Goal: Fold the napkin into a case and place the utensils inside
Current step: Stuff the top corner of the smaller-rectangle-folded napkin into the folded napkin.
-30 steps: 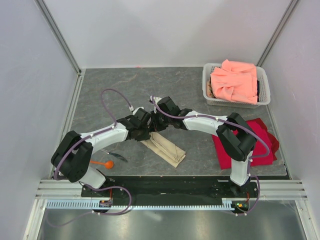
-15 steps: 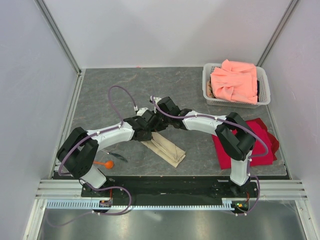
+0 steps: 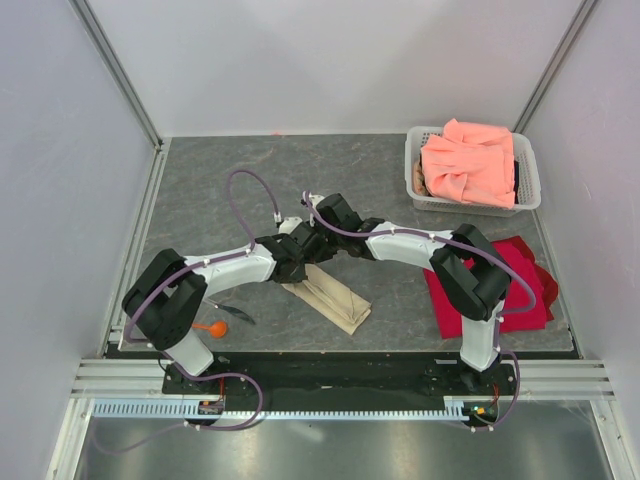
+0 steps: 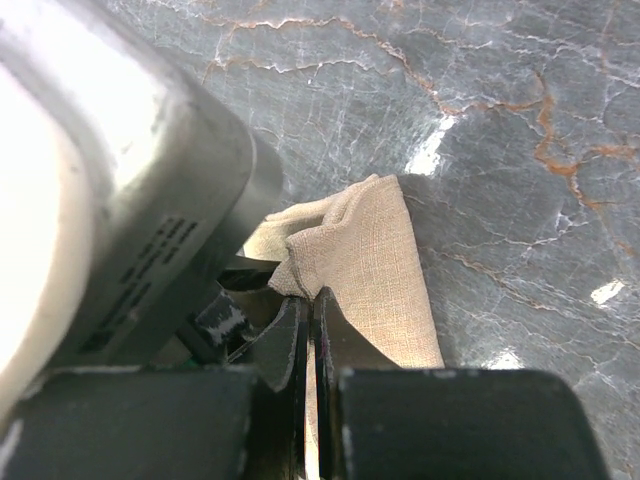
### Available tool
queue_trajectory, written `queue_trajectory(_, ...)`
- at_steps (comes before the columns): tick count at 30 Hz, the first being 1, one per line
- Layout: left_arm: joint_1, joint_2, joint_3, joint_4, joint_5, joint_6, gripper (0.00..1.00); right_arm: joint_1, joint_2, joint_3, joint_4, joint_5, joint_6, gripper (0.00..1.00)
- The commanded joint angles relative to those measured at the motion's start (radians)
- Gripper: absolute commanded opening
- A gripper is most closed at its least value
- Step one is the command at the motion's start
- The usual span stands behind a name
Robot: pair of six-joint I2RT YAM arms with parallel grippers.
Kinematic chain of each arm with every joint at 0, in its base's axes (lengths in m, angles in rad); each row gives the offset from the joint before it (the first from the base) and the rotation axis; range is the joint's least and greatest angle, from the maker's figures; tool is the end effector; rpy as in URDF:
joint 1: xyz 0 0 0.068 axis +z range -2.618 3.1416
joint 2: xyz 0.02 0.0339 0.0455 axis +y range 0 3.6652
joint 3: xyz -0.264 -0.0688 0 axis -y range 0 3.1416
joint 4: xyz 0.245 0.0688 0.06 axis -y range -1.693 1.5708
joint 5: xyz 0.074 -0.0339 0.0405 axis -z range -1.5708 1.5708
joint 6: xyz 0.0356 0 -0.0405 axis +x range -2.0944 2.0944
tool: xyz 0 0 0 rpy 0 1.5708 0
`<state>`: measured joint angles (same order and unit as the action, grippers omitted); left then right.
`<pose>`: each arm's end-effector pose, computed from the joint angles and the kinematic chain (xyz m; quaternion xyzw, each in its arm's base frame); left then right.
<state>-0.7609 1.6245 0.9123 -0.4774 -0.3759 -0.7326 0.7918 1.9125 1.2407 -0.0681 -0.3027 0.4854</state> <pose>0.2253 -0.1965 0.1630 -0.0217 0.9650 0.0082 0.2612 0.2856 0.3044 0.1839 -0.1982 0.8846 0.3486 0.2381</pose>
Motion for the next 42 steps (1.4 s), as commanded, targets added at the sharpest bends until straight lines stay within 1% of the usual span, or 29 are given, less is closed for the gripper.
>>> queue_trajectory(1,-0.006,0.008,0.027,0.028,-0.034,0.041,0.08,0.004,0.006,-0.007,0.04,-0.029,0.009,0.0)
queue_trajectory(3,-0.006,-0.023,0.025,0.029,-0.021,0.039,0.03,0.004,0.005,-0.007,0.039,-0.029,0.007,0.0)
queue_trajectory(4,-0.006,-0.037,0.02,0.033,-0.003,0.038,0.02,0.004,0.003,-0.006,0.037,-0.032,0.002,0.0)
queue_trajectory(9,0.011,-0.136,-0.032,0.088,0.061,0.004,0.02,0.003,0.01,-0.006,0.027,-0.055,-0.005,0.0)
queue_trajectory(13,0.046,-0.202,-0.116,0.149,0.12,-0.036,0.02,0.004,0.01,-0.03,0.027,-0.061,-0.01,0.0)
queue_trajectory(20,0.075,-0.236,-0.158,0.169,0.126,-0.06,0.02,0.001,0.002,-0.046,0.028,-0.072,-0.018,0.0)
queue_trajectory(27,0.123,-0.267,-0.222,0.226,0.178,-0.085,0.02,0.004,0.037,-0.053,0.027,-0.142,-0.031,0.0)
queue_trajectory(36,0.14,-0.324,-0.227,0.264,0.216,-0.082,0.02,0.007,0.059,-0.069,0.044,-0.174,-0.025,0.0)
queue_trajectory(41,0.141,-0.341,-0.225,0.264,0.224,-0.079,0.02,0.02,0.092,-0.052,0.06,-0.237,0.005,0.0)
queue_trajectory(42,0.141,-0.338,-0.225,0.263,0.235,-0.079,0.02,0.023,0.097,-0.052,0.094,-0.248,0.015,0.0)
